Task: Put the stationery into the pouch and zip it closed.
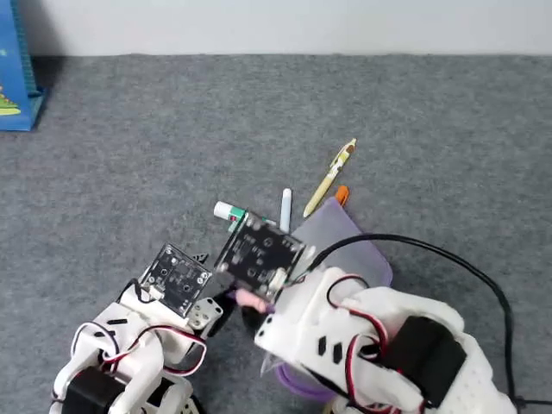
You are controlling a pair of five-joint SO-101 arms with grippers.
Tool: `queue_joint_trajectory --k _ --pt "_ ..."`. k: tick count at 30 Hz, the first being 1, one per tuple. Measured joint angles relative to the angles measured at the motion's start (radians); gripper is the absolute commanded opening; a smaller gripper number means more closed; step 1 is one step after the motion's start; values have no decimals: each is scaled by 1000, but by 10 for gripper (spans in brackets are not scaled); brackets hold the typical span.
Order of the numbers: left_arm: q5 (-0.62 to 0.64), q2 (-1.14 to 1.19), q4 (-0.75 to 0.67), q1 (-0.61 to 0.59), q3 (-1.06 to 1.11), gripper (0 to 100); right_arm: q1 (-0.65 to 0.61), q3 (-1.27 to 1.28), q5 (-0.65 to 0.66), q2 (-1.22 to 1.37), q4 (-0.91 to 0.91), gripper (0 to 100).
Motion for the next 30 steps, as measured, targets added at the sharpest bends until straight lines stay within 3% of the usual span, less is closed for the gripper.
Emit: queue_joint_trajectory --k 8,17,20,30 --pt "-2 0 0 6 0 141 -57 0 0 0 9 9" --pt "-18 0 0 137 17 10 -63 0 0 0 12 9" --pt "-46 0 0 144 17 12 -64 0 0 -11 28 9" --pt "-54 -2 -11 -43 -28 11 -31 0 25 -141 43 9"
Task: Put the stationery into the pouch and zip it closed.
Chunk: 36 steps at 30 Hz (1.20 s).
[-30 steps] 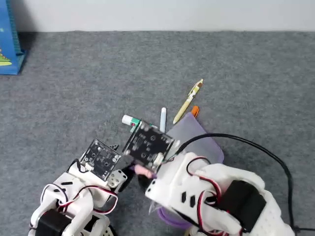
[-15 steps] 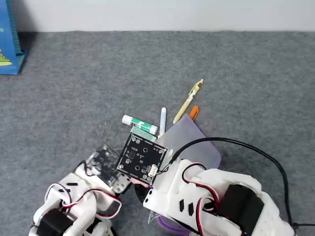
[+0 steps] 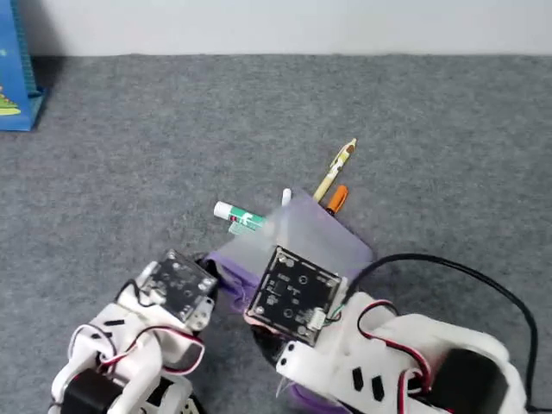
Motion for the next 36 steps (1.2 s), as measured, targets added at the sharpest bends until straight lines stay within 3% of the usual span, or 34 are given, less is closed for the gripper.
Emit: queue_joint_trajectory --k 18,31,36 --pt "-28 2 5 -437 -114 10 264 -2 106 84 -118 9" --pt "-74 2 81 -479 -114 14 367 -2 107 203 -152 9" --pt "-83 2 81 -480 -114 158 367 -2 107 203 -152 9"
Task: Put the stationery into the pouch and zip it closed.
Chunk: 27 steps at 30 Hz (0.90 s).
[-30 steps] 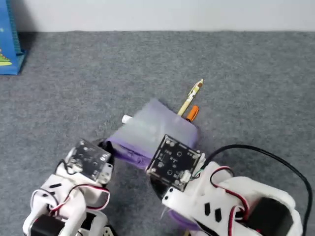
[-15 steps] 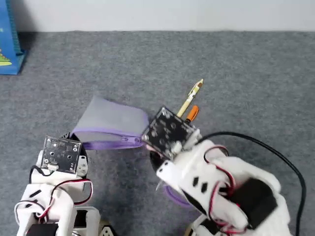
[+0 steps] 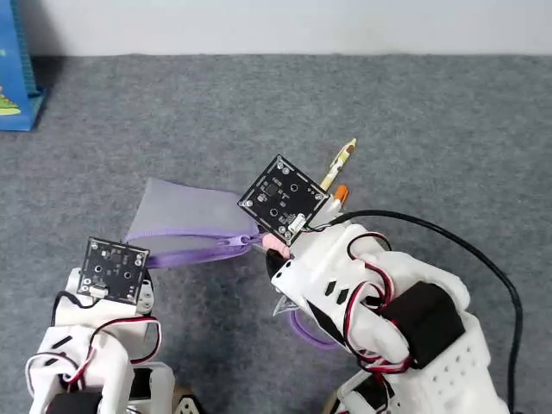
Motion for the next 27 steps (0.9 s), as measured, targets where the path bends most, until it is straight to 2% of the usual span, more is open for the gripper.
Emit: queue_joint_trajectory --k 2,4,9,12,15,20,23,27 --pt "21 0 0 0 0 239 0 0 0 0 0 9" --pt "52 0 0 -8 0 264 0 0 0 0 0 9" --pt "72 0 -17 -6 18 232 0 0 0 0 0 9" --pt "74 0 -63 -8 103 210 0 0 0 0 0 9" --pt "54 0 -115 -6 201 160 0 0 0 0 0 9" --pt "18 0 -161 -6 258 9 0 0 0 0 0 9" --pt "14 5 -163 -5 258 11 0 0 0 2 0 14" --pt "12 5 -163 -5 258 11 3 0 0 2 0 147"
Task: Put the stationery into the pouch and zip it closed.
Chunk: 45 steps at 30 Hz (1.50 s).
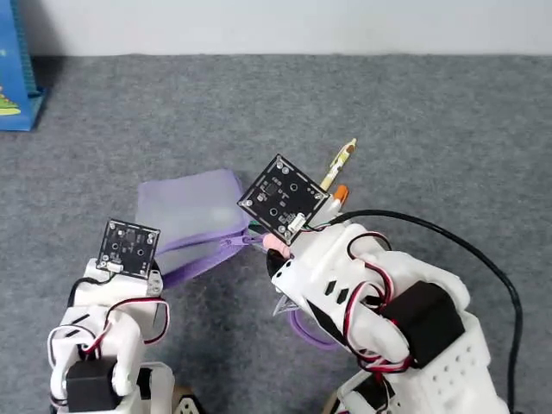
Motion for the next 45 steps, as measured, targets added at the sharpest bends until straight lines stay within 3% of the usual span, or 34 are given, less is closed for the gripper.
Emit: queue_joint_trajectory --k 4,8,13,20,28,36,40,45 --pt "5 2 11 -5 -31 11 98 0 -83 0 2 270" --pt "35 3 46 -2 -80 11 242 0 -157 5 2 242" --pt "63 3 51 -5 -124 11 307 0 -164 15 2 231" --pt "78 11 51 -3 -169 11 416 -11 -172 276 -37 231" --pt "98 210 51 -8 -226 11 477 -11 -293 687 -245 231" --pt "98 210 51 -8 -224 11 522 -11 -365 982 -557 231" --pt "98 155 51 -8 -187 11 517 -11 -465 1112 -651 231" --pt "98 109 51 -6 -186 11 517 -15 -496 1181 -710 231"
